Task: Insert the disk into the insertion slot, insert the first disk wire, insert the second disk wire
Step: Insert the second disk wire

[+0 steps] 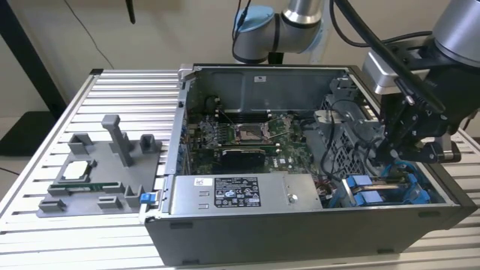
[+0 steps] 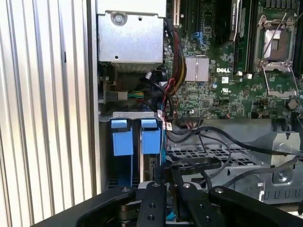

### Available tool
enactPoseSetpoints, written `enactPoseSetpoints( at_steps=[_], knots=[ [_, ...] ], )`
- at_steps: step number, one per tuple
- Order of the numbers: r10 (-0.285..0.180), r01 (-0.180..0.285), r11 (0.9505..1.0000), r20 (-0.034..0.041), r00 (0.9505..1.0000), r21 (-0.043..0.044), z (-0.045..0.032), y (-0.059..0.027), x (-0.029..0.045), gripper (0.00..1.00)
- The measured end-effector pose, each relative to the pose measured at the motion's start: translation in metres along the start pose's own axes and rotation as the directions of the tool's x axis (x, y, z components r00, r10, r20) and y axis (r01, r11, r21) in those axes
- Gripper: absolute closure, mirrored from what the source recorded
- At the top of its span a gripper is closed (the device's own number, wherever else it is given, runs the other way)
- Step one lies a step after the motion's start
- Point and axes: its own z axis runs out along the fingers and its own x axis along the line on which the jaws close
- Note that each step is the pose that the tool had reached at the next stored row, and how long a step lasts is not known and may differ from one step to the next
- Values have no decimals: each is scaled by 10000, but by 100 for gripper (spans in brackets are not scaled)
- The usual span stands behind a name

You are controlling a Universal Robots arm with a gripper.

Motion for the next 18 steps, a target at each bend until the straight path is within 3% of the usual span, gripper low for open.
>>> enactPoseSetpoints(
  at_steps=[3, 9, 18],
  knots=[
    [-4, 4, 10000, -79, 10000, -9, 23, 2, 3, 100],
    [-6, 5, 10000, -126, 9999, -20, 88, -1, 12, 100],
    [-7, 6, 10000, -109, 9999, -21, 214, -7, 26, 100]
  ],
)
